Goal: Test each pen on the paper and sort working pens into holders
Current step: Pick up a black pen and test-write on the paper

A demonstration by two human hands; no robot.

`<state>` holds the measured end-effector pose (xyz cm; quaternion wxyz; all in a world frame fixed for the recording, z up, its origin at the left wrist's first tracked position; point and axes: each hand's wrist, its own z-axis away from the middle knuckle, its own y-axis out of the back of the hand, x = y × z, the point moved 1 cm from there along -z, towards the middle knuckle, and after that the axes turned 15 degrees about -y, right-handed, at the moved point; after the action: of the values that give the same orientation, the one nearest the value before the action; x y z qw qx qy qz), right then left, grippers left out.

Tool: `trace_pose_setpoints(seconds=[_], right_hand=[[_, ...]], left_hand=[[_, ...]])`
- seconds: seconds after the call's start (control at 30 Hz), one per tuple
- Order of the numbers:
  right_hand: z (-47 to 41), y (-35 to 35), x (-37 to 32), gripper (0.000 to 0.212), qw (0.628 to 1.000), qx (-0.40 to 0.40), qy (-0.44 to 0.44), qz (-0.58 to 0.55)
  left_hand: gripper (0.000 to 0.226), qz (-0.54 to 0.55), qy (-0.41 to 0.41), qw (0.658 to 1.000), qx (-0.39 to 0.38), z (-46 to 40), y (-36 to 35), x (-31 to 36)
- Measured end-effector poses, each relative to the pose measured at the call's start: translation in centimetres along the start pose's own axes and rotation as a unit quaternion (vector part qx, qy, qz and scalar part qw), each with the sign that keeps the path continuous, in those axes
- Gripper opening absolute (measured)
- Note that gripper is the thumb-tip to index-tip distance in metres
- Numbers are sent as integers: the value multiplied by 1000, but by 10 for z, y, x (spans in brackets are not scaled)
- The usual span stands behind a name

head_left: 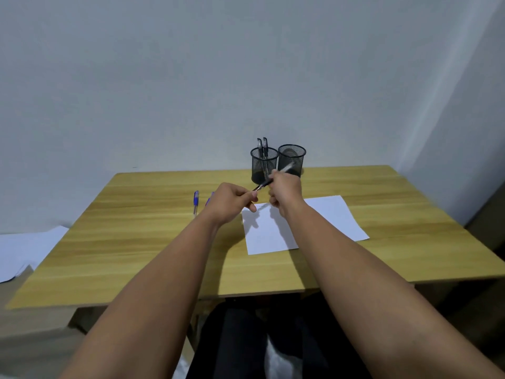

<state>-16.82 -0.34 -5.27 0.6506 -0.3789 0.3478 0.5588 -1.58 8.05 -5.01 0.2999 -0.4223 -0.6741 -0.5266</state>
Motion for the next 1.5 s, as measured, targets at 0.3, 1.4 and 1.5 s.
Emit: trace_pose_setpoints(seconds=[0.3, 1.4, 1.5], right_hand=[[-30, 62, -33, 21, 994, 90, 59, -29], [-35, 70, 32, 28, 875, 37, 347, 336], [-50, 50, 17, 29, 942, -7, 272, 198]], left_hand=[[23, -332, -2, 936, 118, 17, 22, -68], [52, -412, -154, 897, -46, 10, -30, -81], [52, -404, -159, 900, -42, 9, -30, -83]])
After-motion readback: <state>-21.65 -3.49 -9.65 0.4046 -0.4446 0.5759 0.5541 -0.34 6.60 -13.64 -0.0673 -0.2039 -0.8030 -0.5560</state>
